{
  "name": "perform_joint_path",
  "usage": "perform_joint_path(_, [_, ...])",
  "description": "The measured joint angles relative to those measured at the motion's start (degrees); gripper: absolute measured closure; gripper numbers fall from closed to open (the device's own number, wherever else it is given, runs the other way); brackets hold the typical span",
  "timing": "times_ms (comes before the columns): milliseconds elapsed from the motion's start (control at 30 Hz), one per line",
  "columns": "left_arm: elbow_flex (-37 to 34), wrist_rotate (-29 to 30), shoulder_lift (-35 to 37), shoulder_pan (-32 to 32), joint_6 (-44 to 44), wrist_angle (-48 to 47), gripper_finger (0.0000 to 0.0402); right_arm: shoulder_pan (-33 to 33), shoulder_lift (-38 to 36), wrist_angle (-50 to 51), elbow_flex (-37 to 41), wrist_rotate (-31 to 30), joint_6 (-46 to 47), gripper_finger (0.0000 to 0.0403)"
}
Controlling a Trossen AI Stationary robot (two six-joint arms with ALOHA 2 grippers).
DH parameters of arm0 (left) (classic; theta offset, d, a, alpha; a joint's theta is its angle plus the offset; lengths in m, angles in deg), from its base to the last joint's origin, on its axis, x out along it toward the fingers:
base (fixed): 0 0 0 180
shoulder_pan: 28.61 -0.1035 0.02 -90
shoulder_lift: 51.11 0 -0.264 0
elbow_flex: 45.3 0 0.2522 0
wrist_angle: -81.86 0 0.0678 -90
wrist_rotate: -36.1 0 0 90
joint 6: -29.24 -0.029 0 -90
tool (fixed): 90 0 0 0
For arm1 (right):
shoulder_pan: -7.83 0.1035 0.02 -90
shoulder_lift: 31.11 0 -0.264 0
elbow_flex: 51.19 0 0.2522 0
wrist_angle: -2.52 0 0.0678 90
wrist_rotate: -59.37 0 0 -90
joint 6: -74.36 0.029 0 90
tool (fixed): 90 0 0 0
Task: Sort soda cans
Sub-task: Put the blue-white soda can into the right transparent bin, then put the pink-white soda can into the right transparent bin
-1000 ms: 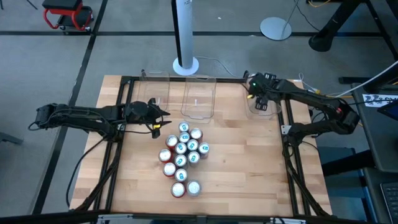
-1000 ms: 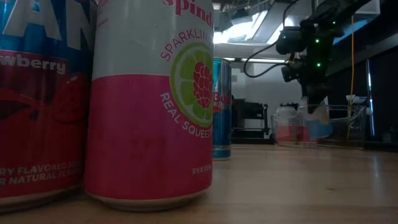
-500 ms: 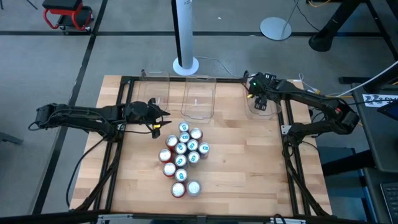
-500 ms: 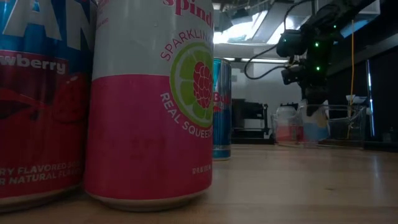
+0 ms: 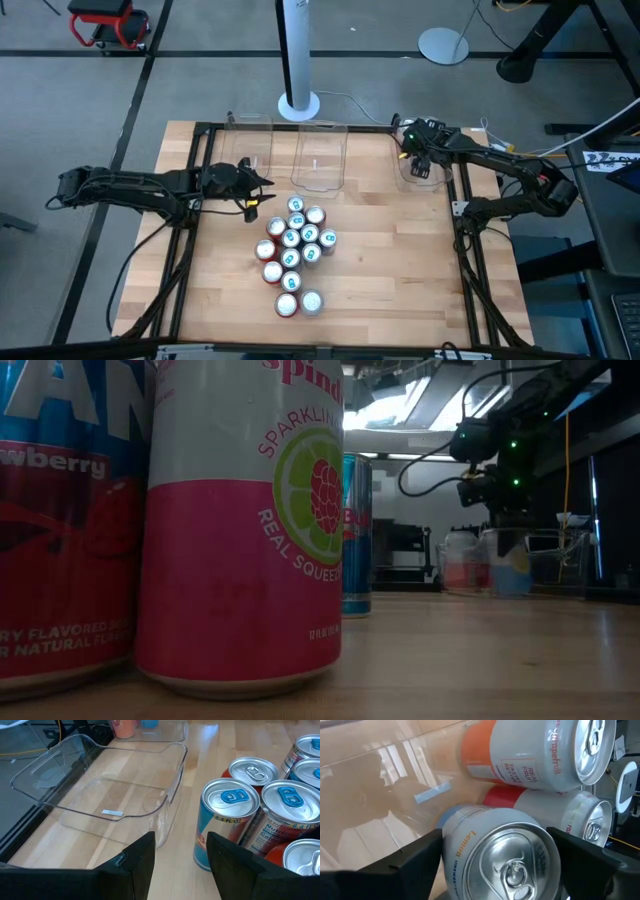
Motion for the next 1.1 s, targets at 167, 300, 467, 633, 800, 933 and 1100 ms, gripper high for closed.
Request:
perform_joint_path(167, [0.0, 0.0, 0.0, 0.0, 0.1, 0.0, 0.0233, -0.1, 0.0, 0.4, 0.1, -0.4, -0.7, 0.0032])
perform_joint_path(300, [0.0, 0.0, 0.0, 0.0, 0.1, 0.0, 0.0233, -0.1, 0.0, 1.4, -1.0, -0.4, -1.9, 0.0022])
perform_joint_path(467, [0.0, 0.0, 0.0, 0.0, 0.1, 0.0, 0.0233, -0.1, 0.0, 5.2, -5.4, -0.4, -3.8, 0.0022])
perform_joint_path(633, [0.0, 0.0, 0.0, 0.0, 0.2, -0.1, 0.0233, -0.1, 0.0, 8.5, -9.5, -0.4, -3.8, 0.0022])
perform_joint_path(800, [0.0, 0.0, 0.0, 0.0, 0.1, -0.1, 0.0233, 1.3, -0.1, 10.5, -13.4, 3.7, -4.7, 0.0020])
perform_joint_path(933, [0.0, 0.0, 0.0, 0.0, 0.1, -0.1, 0.0233, 6.4, -0.4, 10.3, -15.7, 4.6, -5.4, 0.0020])
perform_joint_path(1100, [0.0, 0.0, 0.0, 0.0, 0.2, -0.1, 0.0233, 14.6, -0.5, 9.2, -18.1, 3.4, -6.4, 0.0020])
